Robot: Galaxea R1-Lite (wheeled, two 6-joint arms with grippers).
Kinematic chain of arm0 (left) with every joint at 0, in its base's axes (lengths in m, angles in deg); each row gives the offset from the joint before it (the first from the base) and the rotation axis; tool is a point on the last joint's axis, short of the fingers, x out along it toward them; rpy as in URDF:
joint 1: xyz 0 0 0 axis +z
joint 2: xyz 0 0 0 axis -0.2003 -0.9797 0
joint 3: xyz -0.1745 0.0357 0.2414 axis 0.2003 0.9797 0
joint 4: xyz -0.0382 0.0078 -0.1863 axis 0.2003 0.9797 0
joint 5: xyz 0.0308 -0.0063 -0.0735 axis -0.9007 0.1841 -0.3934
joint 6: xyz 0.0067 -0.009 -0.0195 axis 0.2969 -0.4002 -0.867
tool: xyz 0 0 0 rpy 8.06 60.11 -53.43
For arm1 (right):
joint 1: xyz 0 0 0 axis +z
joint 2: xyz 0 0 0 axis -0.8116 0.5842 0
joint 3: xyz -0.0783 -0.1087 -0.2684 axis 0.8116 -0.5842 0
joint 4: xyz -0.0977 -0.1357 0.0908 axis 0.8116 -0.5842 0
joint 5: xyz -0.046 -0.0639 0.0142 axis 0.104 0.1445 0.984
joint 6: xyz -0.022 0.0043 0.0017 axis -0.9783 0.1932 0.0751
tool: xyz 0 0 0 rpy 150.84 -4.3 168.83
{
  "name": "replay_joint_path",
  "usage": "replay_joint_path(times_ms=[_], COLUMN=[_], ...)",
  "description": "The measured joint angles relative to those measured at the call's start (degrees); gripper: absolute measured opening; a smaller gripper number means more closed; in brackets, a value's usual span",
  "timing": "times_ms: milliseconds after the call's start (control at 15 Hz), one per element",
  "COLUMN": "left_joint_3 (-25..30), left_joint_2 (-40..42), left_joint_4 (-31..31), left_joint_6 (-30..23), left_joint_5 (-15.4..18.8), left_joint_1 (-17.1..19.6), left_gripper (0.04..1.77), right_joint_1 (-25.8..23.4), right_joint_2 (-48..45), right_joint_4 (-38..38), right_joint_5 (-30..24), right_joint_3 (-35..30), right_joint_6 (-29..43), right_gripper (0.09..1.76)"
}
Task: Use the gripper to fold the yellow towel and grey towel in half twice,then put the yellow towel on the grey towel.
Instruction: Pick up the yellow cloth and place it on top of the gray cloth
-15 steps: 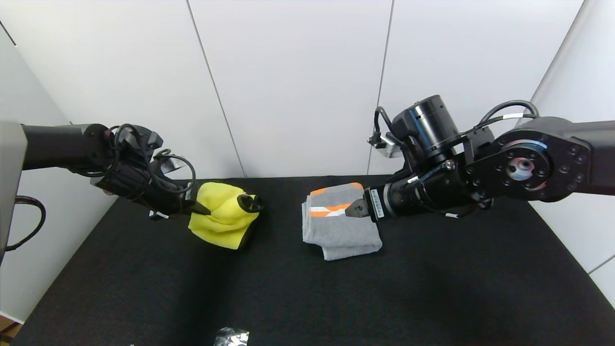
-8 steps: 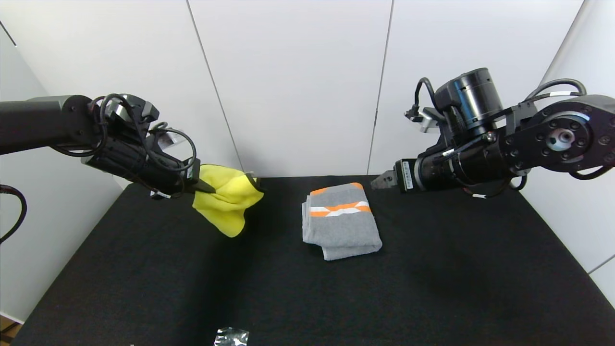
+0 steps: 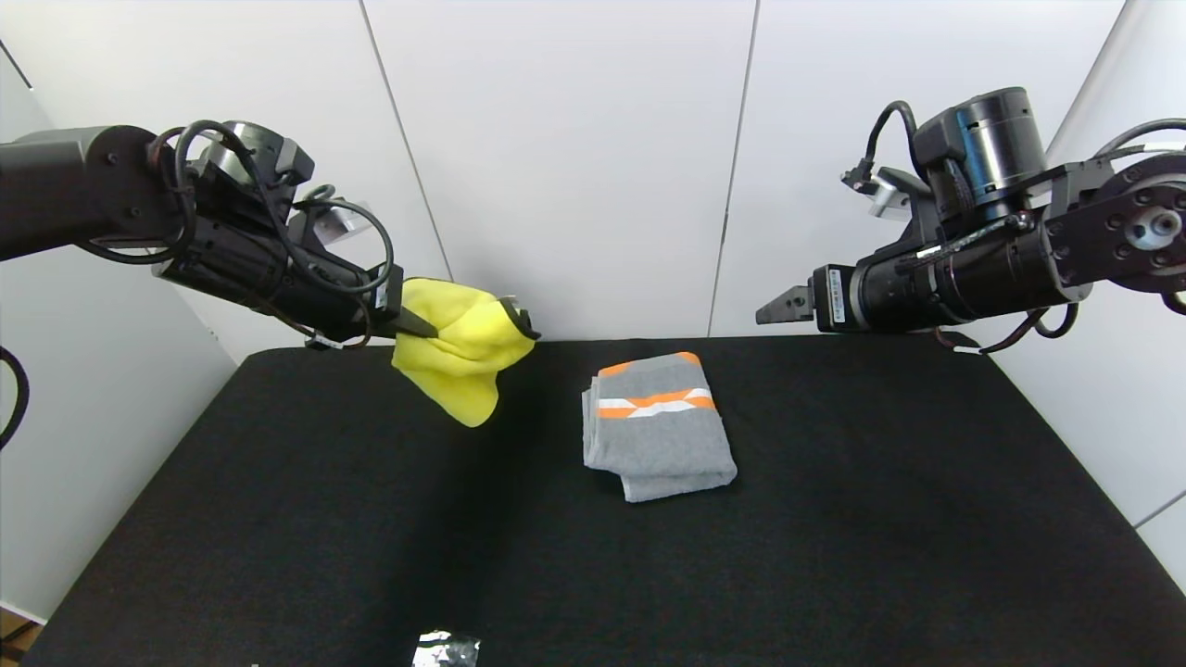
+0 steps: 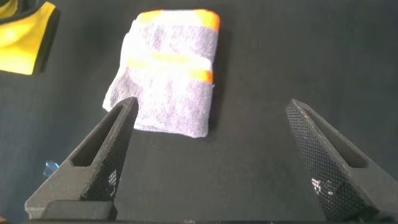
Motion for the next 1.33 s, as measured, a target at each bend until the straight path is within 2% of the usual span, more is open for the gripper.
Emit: replay_joint_path(times_ms=[667, 1000, 1200, 1333], left_joint_3=[-0.4, -0.4, -0.4, -0.4], left_joint_2=[1.5, 1.6, 1.6, 1.4], left_joint_4=[-1.0, -6.1, -6.5, -9.7], left_joint_6=[-5.1, -8.8, -9.1, -11.1], left_joint_5=[-0.4, -0.8, -0.8, -2.0], left_joint_1=[-9.3, -14.3, -15.2, -16.8], left_gripper=[0.13, 0.13, 0.13, 0.13], right_joint_1=[-1.4, -2.3, -2.5, -2.8], right_joint_2=[-1.3, -1.8, -1.9, -2.0], right_joint_4=[0.0, 0.0, 0.0, 0.0], right_joint_5=[-0.8, -2.0, -2.0, -2.0], right_joint_3=[0.4, 0.6, 0.7, 0.8], right_joint_6=[0.0, 0.0, 0.0, 0.0], right_gripper=[1.71, 1.71, 1.71, 1.71])
